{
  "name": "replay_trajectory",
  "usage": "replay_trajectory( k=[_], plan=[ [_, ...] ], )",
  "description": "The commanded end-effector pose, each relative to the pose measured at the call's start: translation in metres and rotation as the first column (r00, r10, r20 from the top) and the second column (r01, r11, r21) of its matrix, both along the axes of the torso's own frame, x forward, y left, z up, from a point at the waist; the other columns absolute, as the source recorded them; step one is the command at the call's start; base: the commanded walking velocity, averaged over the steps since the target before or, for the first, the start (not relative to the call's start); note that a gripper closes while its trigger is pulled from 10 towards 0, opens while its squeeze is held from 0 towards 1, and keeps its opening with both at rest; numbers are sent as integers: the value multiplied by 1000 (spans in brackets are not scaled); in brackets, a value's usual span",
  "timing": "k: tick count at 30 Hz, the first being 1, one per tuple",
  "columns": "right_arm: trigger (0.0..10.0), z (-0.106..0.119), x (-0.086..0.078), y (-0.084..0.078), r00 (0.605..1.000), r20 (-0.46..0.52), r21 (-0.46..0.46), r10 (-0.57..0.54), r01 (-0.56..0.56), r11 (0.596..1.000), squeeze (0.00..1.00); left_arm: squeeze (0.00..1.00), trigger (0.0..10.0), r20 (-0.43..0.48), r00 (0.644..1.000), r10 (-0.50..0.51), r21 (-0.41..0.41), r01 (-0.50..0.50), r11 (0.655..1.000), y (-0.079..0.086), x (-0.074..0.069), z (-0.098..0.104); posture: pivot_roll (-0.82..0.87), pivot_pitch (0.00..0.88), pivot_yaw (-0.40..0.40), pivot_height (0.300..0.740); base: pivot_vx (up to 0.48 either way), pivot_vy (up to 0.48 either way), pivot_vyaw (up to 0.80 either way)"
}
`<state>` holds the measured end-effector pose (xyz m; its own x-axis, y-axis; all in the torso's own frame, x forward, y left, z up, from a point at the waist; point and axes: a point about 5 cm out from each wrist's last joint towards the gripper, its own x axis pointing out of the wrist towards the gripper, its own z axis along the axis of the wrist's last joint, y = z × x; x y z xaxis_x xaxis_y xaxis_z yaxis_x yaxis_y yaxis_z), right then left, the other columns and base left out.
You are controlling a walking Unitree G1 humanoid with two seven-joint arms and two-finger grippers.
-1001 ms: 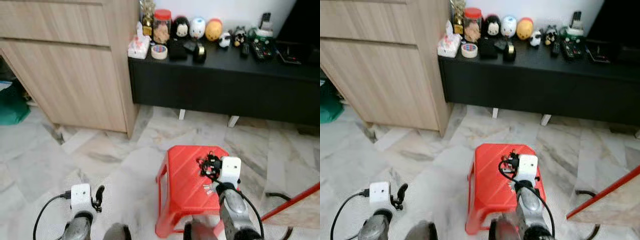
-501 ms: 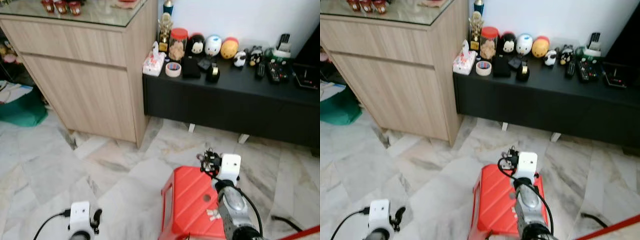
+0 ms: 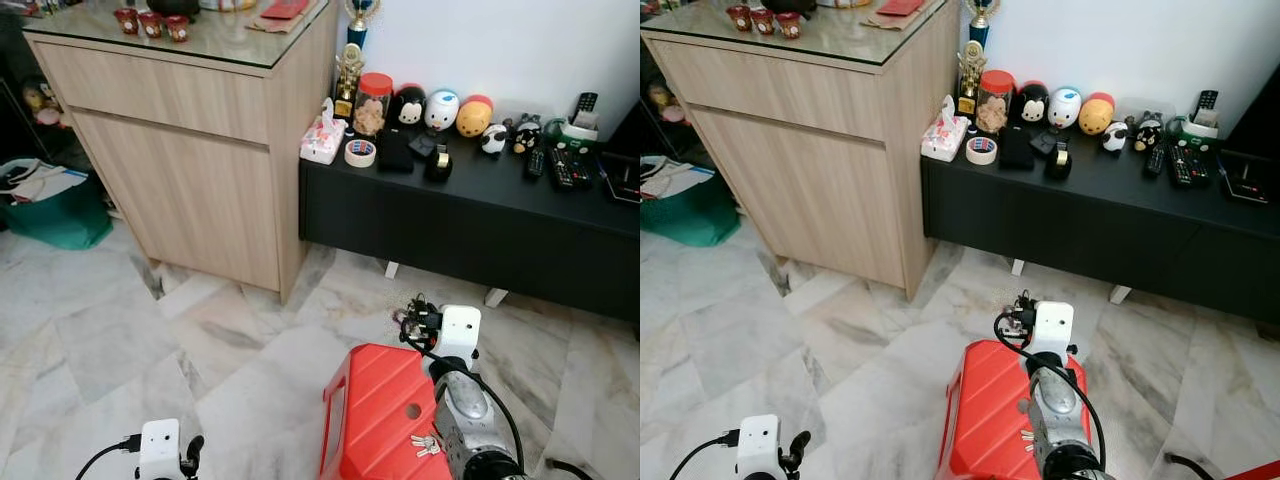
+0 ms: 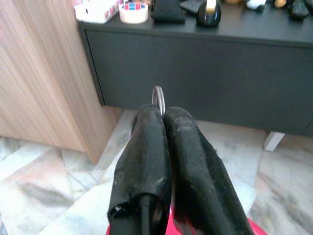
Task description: Hang keys on a hook
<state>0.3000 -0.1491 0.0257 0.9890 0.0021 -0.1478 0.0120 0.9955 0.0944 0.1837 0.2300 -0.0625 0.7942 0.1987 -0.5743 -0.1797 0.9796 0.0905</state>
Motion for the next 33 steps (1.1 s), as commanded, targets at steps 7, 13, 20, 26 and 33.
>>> replay_trajectory(
  k=[7,13,20,26,33],
  plan=[
    [10000,-2,-3,0,1000,-15,19,-26,26,999,0,0,10000,-45,999,-3,-4,3,1000,-3,-6,-5,0,0,-59,722,0,0,0],
    [10000,-3,-3,6,999,-28,31,-15,16,999,0,0,10000,-47,999,-6,-4,6,1000,-2,-6,-5,4,0,-59,722,0,0,-284],
    [10000,0,-2,8,1000,-13,38,-9,9,999,0,0,10000,-40,999,19,-3,-19,1000,0,-5,-4,1,16,-67,722,-270,0,-101],
    [10000,0,-2,7,1000,-12,40,-7,7,999,0,0,10000,-39,999,23,-4,-23,1000,0,-4,-4,5,22,-68,722,-289,0,0],
    [10000,-6,-4,1,998,-52,48,-24,27,999,0,0,10000,-52,998,25,-1,-25,1000,2,-8,-6,7,27,-71,722,-296,0,0]
  ],
)
